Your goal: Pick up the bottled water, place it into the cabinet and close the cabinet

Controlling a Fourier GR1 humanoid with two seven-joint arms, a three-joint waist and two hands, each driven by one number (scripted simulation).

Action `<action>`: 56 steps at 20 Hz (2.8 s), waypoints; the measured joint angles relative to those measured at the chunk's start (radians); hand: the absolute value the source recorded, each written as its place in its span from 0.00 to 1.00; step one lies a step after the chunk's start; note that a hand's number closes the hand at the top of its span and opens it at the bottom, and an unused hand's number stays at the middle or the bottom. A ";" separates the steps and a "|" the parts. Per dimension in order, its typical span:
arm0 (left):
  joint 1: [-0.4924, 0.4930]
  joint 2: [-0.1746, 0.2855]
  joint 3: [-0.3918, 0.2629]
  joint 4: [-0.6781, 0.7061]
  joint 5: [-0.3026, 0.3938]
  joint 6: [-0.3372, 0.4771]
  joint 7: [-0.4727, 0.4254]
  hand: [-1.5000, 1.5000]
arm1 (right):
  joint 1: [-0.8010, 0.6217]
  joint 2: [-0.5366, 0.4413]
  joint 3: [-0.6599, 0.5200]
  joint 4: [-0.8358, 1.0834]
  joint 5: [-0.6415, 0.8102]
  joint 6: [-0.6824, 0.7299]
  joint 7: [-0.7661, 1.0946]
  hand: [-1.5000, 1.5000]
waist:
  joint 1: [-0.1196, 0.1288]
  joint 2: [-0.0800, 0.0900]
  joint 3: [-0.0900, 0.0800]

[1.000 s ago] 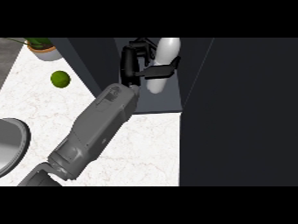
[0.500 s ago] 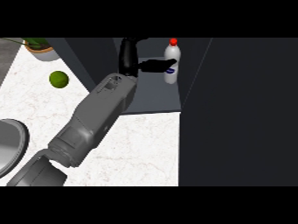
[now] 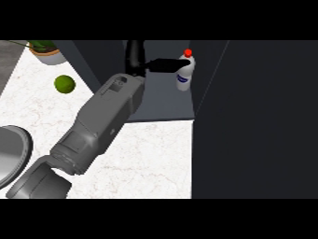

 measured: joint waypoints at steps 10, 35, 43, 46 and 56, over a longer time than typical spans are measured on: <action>0.091 -0.006 -0.022 -0.187 0.066 -0.136 0.001 0.00 | -0.013 -0.002 0.013 -0.010 -0.010 -0.027 0.048 0.00 | 0.027 -0.013 0.000; 0.801 0.119 -0.349 -1.163 0.023 -0.033 0.204 0.00 | -0.068 -0.030 0.149 -0.020 -0.004 -0.037 0.149 1.00 | 0.064 -0.020 0.000; 1.028 0.222 -0.394 -1.392 0.001 -0.024 0.192 0.00 | -0.074 -0.110 0.290 -0.029 0.010 0.035 0.210 1.00 | 0.064 -0.019 -0.001; 1.114 0.266 -0.391 -1.460 0.003 -0.038 0.170 0.00 | -0.056 -0.121 0.352 -0.035 0.018 0.046 0.227 1.00 | 0.059 -0.019 -0.001; 1.266 0.372 -0.336 -1.589 0.031 -0.085 0.134 0.00 | -0.096 -0.087 0.632 -0.050 0.087 0.008 0.320 1.00 | 0.048 -0.023 -0.004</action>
